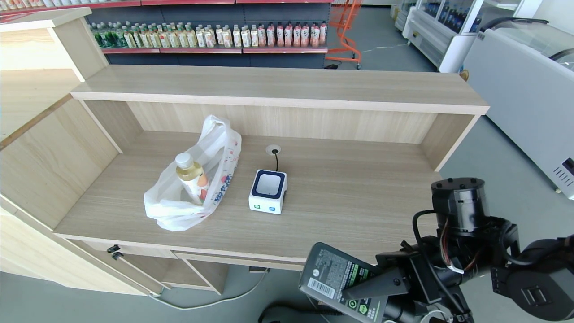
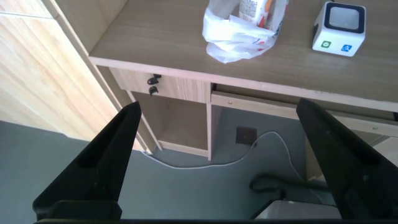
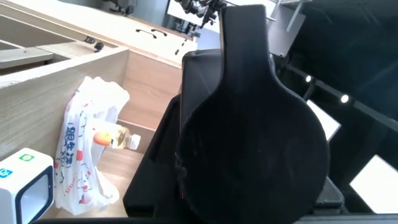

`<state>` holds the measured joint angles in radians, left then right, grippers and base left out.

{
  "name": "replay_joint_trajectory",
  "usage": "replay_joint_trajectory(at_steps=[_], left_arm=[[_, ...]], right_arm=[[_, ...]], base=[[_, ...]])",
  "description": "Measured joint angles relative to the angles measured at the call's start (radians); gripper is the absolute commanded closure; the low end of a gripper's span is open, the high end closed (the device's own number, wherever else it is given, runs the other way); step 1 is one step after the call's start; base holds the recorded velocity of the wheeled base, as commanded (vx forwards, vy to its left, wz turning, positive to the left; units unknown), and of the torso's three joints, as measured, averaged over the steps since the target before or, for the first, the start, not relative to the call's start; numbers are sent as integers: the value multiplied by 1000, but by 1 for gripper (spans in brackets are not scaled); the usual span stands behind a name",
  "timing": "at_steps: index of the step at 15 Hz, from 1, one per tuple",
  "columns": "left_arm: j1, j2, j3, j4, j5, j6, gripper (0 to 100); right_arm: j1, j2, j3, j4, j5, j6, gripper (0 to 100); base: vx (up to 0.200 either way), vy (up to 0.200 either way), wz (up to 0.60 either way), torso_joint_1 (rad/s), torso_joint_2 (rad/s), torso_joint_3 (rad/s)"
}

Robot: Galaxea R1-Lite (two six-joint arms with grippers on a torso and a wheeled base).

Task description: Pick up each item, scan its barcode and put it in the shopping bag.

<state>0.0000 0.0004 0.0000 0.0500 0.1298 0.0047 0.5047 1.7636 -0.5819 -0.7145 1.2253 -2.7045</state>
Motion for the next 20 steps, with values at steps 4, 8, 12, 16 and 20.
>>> replay_joint_trajectory(at_steps=[4,8,12,16,20], left_arm=[[0,0,0,0,0,0,0],[0,0,0,0,0,0,0],[0,0,0,0,0,0,0],[0,0,0,0,0,0,0],[-2,0,0,0,0,0,0]], right_arm=[[-23,-30,4,-1,-9,271,100],[-117,-139,5,-4,-103,921,100],[-306,-241,51,12,-135,1350,100],[-395,-307,71,68,-183,1779,100],[-409,-336,9,60,-443,2353,100]], base=[[0,0,0,0,0,0],[0,0,0,0,0,0],[0,0,450,-2,1,4],[0,0,300,-4,-1,2],[0,0,0,0,0,0]])
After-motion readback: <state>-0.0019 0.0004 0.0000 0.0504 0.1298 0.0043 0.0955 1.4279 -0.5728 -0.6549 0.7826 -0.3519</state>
